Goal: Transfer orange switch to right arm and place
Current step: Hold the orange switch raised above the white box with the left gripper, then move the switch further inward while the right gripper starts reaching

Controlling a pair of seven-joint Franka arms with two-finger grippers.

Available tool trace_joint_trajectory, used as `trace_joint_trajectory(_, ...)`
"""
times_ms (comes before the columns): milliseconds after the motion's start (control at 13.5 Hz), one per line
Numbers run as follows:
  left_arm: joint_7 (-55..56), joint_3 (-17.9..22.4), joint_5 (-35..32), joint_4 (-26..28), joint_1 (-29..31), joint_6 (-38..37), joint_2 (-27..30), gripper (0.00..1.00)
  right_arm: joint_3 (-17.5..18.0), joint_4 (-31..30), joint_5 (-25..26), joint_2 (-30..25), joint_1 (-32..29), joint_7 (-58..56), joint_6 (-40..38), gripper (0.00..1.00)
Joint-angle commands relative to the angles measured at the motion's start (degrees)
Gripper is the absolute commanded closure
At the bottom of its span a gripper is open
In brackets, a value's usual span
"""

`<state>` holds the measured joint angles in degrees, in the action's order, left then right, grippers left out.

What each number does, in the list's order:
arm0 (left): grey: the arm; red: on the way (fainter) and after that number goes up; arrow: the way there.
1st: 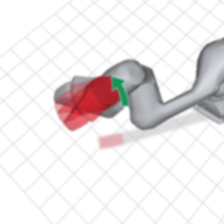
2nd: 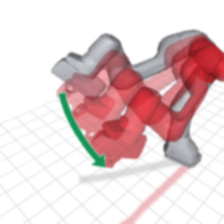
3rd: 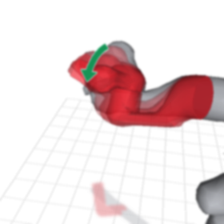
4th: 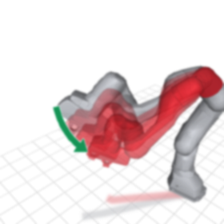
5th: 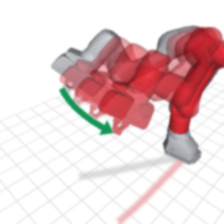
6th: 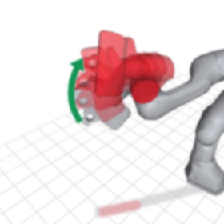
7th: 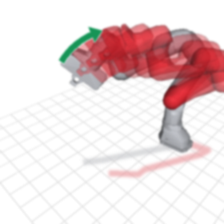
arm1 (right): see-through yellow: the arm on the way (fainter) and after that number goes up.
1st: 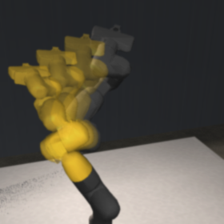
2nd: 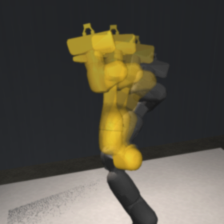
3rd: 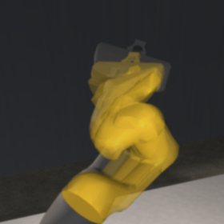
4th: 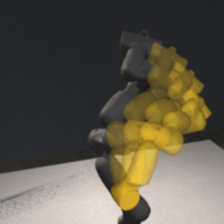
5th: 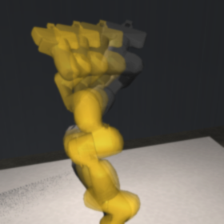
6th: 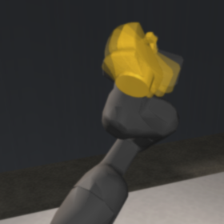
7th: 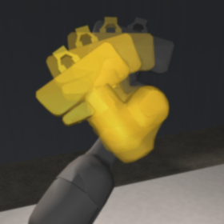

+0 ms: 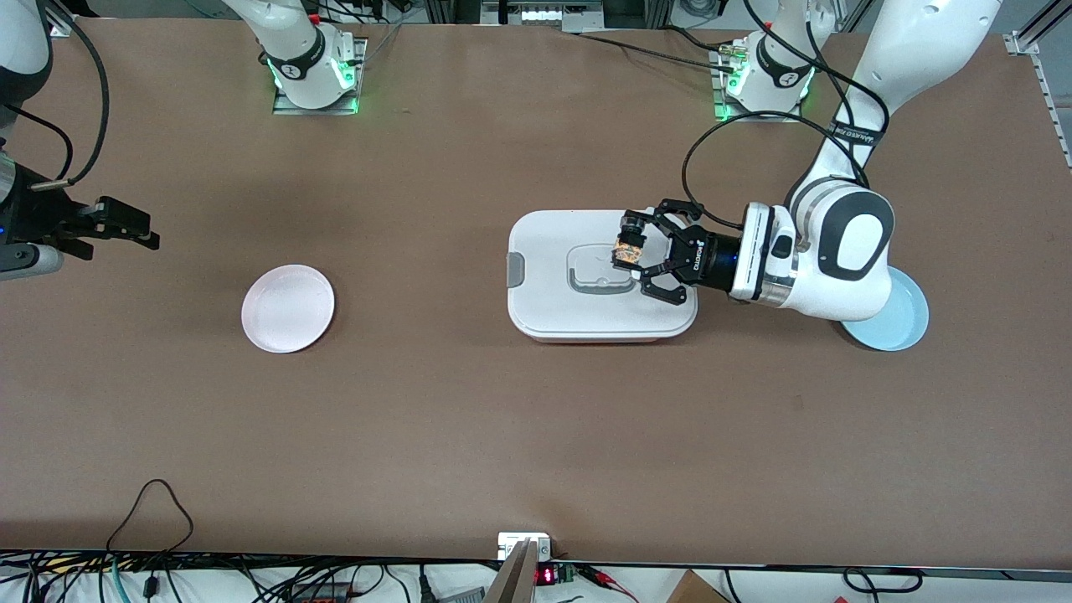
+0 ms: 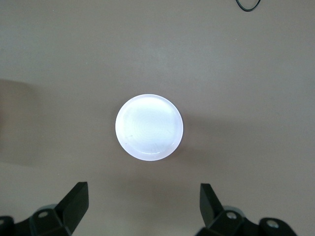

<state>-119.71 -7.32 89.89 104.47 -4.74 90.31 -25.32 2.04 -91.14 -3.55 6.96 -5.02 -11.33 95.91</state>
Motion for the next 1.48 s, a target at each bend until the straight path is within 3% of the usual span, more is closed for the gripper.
trace_joint_trajectory(0, -2.0, 0.1, 1.3, 0.5, -0.4, 0.2, 0.1, 1.00, 0.3, -0.2, -0.6, 0.0, -0.6, -0.3, 0.6, 0.00)
trace_joint_trajectory(962, -2.4, 0.0, 2.0, -0.4, -4.0, 2.0, -1.5, 1.00, 0.3, -0.4, 0.1, 0.0, -0.2, 0.0, 1.2, 0.00)
trace_joint_trajectory(1405, -2.2, 0.0, 7.0, -0.6, -7.4, 2.1, -2.2, 1.00, 0.6, -0.6, 1.6, 0.0, 0.7, -0.1, 1.6, 0.00)
